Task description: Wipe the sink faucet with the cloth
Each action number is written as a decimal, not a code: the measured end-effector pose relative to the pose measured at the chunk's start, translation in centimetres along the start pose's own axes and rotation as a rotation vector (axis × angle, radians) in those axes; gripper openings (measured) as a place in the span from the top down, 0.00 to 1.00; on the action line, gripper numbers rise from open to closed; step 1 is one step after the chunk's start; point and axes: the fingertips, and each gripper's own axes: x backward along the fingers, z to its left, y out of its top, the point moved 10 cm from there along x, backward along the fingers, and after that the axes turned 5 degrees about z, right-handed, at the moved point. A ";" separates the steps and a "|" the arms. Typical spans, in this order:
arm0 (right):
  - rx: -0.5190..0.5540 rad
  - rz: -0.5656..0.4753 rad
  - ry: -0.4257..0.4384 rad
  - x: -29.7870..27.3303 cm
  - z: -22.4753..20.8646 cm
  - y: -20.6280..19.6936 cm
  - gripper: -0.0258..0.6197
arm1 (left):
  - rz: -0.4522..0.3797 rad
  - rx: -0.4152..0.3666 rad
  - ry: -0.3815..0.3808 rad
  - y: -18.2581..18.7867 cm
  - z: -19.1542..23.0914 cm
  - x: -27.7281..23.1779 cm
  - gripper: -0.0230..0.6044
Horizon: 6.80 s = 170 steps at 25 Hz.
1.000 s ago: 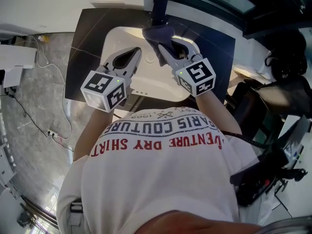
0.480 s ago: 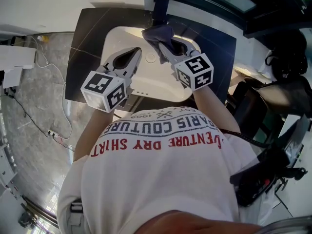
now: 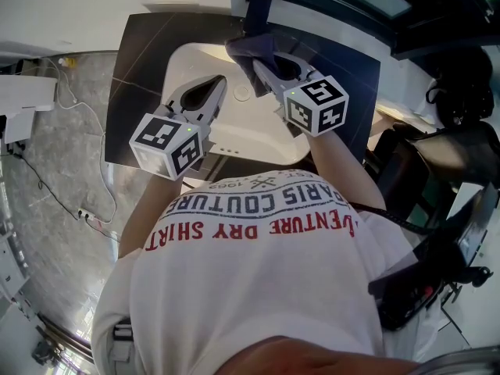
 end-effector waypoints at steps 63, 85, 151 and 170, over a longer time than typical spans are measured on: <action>-0.014 -0.102 -0.096 -0.3 -2.3 -4.3 0.85 | 0.062 -0.039 -0.008 -0.7 -0.6 -3.4 0.96; 0.013 -0.132 -0.223 -0.2 -6.1 -1.1 0.85 | 0.059 -0.047 -0.019 -0.5 -0.4 -3.5 0.96; 0.078 -0.019 -0.326 -0.5 -5.7 -3.2 0.85 | 0.056 -0.033 0.002 -1.9 0.6 -3.0 0.96; 0.190 -0.004 -0.251 -4.7 -4.7 -2.5 0.85 | 0.080 -0.009 0.019 -2.1 1.7 -2.9 0.96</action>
